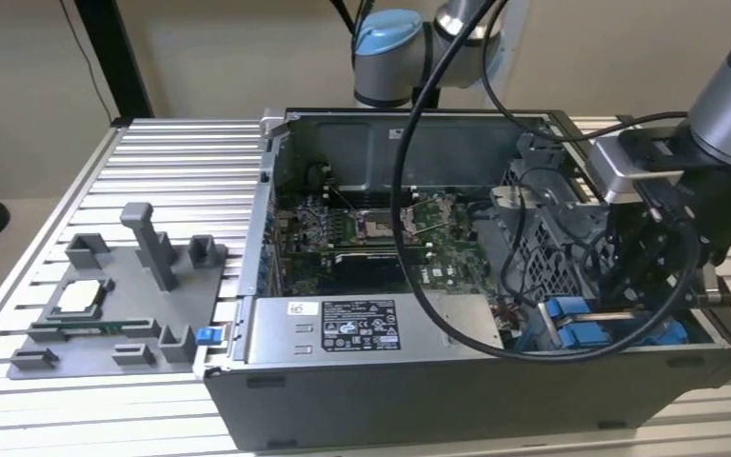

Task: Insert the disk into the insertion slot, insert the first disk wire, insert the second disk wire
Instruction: 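Insert the second disk wire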

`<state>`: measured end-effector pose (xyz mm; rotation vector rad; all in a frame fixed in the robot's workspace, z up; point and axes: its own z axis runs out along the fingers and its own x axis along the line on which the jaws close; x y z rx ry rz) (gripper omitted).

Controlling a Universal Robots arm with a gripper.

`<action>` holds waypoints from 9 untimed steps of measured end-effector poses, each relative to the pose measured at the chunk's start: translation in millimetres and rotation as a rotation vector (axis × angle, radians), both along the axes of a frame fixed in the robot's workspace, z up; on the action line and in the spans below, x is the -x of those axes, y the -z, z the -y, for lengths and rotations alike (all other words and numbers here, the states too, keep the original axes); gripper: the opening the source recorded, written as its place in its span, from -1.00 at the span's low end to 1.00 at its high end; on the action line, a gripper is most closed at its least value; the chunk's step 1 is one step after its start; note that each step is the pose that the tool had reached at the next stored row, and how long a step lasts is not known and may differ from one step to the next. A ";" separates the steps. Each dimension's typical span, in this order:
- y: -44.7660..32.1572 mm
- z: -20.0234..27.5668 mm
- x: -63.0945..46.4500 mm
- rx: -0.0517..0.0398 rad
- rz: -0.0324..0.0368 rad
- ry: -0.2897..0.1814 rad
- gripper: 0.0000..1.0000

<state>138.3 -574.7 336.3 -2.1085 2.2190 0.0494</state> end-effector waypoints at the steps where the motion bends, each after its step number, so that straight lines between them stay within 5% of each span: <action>1: -5.3 0.0 0.0 0.0014 0.0001 0.000 1.00; 9: -42.6 -0.1 0.0 0.0019 0.0001 0.000 1.00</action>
